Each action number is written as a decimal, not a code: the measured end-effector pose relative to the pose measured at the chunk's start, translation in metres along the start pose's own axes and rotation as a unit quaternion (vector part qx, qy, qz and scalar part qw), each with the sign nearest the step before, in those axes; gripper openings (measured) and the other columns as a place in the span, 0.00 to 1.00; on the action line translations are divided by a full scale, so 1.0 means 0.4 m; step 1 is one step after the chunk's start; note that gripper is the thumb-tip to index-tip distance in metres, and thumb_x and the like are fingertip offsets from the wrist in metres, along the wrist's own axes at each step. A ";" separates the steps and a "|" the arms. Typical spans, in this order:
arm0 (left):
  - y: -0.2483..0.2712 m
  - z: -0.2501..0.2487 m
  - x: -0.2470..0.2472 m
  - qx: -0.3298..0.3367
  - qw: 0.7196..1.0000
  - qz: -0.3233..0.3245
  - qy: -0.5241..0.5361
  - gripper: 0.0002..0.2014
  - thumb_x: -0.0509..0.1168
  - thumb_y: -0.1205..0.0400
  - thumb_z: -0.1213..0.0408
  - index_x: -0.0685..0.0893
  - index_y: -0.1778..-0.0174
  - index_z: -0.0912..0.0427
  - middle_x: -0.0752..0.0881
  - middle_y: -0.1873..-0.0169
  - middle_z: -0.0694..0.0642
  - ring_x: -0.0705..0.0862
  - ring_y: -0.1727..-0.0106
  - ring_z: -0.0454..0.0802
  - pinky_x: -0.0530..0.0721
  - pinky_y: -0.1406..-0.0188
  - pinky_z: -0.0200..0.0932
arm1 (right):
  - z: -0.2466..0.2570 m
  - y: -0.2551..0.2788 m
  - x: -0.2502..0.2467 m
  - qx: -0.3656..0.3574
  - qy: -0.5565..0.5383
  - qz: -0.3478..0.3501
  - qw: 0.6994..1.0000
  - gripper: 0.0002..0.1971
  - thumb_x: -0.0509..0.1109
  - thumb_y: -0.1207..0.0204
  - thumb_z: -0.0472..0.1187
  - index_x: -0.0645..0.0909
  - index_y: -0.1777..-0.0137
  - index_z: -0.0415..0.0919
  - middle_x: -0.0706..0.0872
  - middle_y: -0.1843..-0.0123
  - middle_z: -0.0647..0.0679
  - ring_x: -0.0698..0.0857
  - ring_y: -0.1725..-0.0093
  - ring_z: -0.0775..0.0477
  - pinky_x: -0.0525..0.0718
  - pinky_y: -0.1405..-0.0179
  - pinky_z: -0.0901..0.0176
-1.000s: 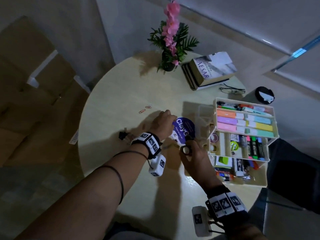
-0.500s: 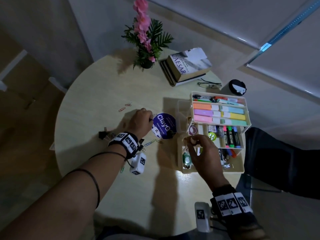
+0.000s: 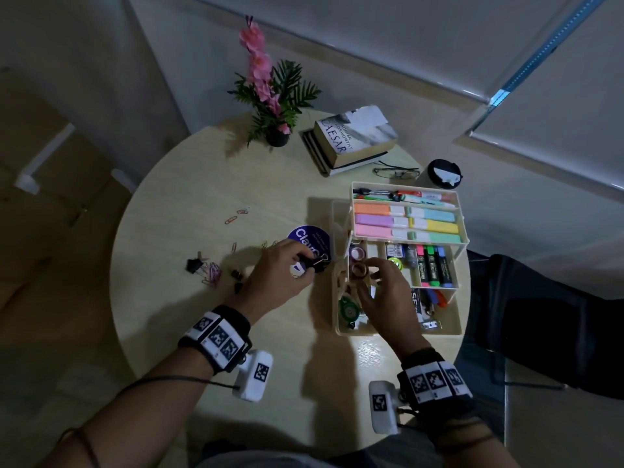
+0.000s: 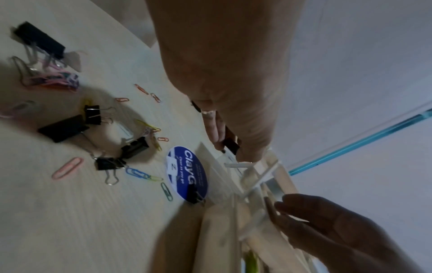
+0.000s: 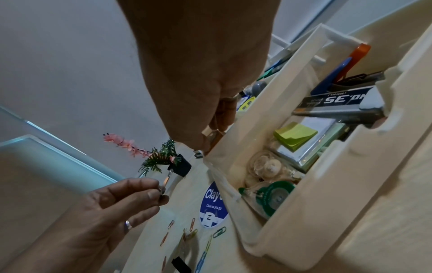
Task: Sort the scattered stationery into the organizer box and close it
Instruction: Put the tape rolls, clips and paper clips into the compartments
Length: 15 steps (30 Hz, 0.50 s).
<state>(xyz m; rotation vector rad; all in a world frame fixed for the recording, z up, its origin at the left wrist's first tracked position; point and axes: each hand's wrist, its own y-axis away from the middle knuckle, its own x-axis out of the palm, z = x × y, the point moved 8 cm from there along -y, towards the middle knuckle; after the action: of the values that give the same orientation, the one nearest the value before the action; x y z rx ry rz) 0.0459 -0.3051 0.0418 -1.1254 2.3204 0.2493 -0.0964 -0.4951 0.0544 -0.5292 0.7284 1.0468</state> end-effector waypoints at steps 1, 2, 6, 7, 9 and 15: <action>0.004 -0.031 0.004 0.004 1.000 -0.003 0.003 0.12 0.79 0.24 0.66 0.89 0.47 0.53 0.88 0.51 0.46 0.87 0.53 0.41 0.90 0.51 0.43 | -0.009 0.007 -0.016 0.004 -0.007 -0.005 1.000 0.20 0.80 0.22 0.37 0.81 0.33 0.46 0.85 0.42 0.51 0.86 0.48 0.51 0.85 0.50 0.57; 0.004 -0.061 0.011 0.009 1.000 -0.006 0.009 0.12 0.79 0.24 0.66 0.89 0.47 0.54 0.88 0.51 0.47 0.87 0.53 0.40 0.89 0.51 0.40 | -0.023 0.014 -0.036 0.010 -0.014 -0.013 1.000 0.20 0.79 0.22 0.37 0.81 0.32 0.46 0.85 0.41 0.51 0.86 0.48 0.52 0.85 0.52 0.57; -0.004 -0.191 0.068 0.043 0.999 0.012 0.028 0.10 0.79 0.23 0.69 0.89 0.47 0.58 0.88 0.50 0.49 0.86 0.51 0.36 0.82 0.49 0.26 | -0.112 0.053 -0.135 0.061 -0.034 -0.058 0.996 0.15 0.78 0.18 0.40 0.82 0.33 0.47 0.87 0.43 0.52 0.88 0.52 0.58 0.86 0.57 0.58; -0.008 -0.216 0.091 0.048 0.998 0.025 0.026 0.10 0.79 0.22 0.69 0.89 0.47 0.58 0.88 0.50 0.49 0.86 0.50 0.38 0.83 0.49 0.27 | -0.136 0.066 -0.164 0.073 -0.038 -0.069 0.994 0.14 0.78 0.18 0.40 0.83 0.34 0.46 0.88 0.45 0.52 0.89 0.53 0.60 0.86 0.57 0.60; -0.013 -0.255 0.144 0.054 0.997 0.047 0.026 0.09 0.79 0.22 0.68 0.89 0.48 0.59 0.87 0.51 0.49 0.86 0.52 0.40 0.85 0.51 0.31 | -0.187 0.094 -0.216 0.086 -0.057 -0.083 0.991 0.11 0.78 0.18 0.37 0.85 0.38 0.46 0.90 0.48 0.51 0.89 0.54 0.59 0.87 0.55 0.59; 0.031 -0.331 0.347 0.059 0.989 0.133 0.006 0.06 0.77 0.19 0.62 0.89 0.50 0.59 0.88 0.55 0.52 0.87 0.56 0.46 0.87 0.53 0.49 | -0.343 0.193 -0.310 0.129 -0.063 -0.076 0.987 0.10 0.78 0.19 0.34 0.86 0.51 0.51 0.90 0.57 0.58 0.89 0.58 0.57 0.85 0.58 0.68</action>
<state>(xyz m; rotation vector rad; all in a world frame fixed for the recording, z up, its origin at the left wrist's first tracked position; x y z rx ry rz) -0.0850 -0.4415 0.0757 -0.7605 2.4592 0.2003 -0.2437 -0.6313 0.0541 -0.2873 0.6890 0.8206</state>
